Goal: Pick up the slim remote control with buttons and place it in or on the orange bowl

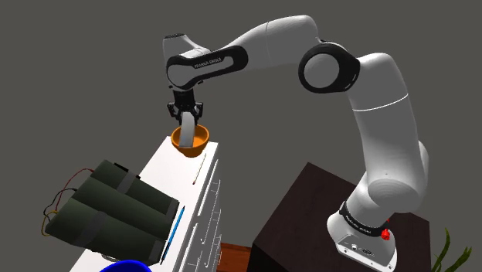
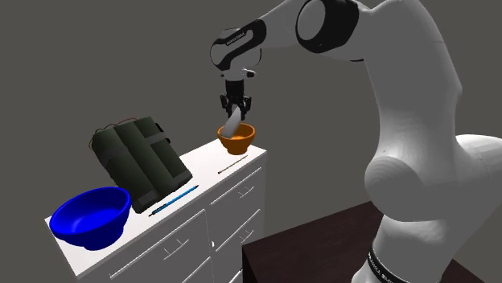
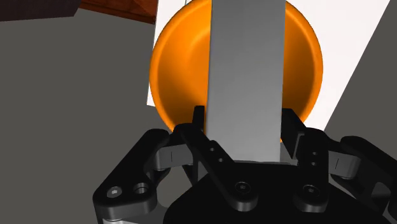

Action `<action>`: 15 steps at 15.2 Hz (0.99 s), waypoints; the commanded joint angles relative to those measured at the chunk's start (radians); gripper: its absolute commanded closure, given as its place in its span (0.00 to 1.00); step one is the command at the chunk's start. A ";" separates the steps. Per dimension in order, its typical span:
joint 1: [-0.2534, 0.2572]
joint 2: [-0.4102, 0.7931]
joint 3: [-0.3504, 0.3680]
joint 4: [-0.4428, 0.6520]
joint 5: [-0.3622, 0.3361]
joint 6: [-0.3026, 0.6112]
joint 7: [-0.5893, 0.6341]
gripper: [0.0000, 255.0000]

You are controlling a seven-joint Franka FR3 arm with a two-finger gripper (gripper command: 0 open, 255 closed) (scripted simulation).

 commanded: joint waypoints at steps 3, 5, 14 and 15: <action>0.001 0.019 -0.003 -0.024 -0.006 0.043 0.005 1.00; 0.001 0.028 -0.005 -0.036 -0.009 0.064 0.007 1.00; 0.001 0.045 -0.008 -0.053 -0.014 0.098 0.011 1.00; 0.001 0.045 -0.008 -0.053 -0.014 0.098 0.011 1.00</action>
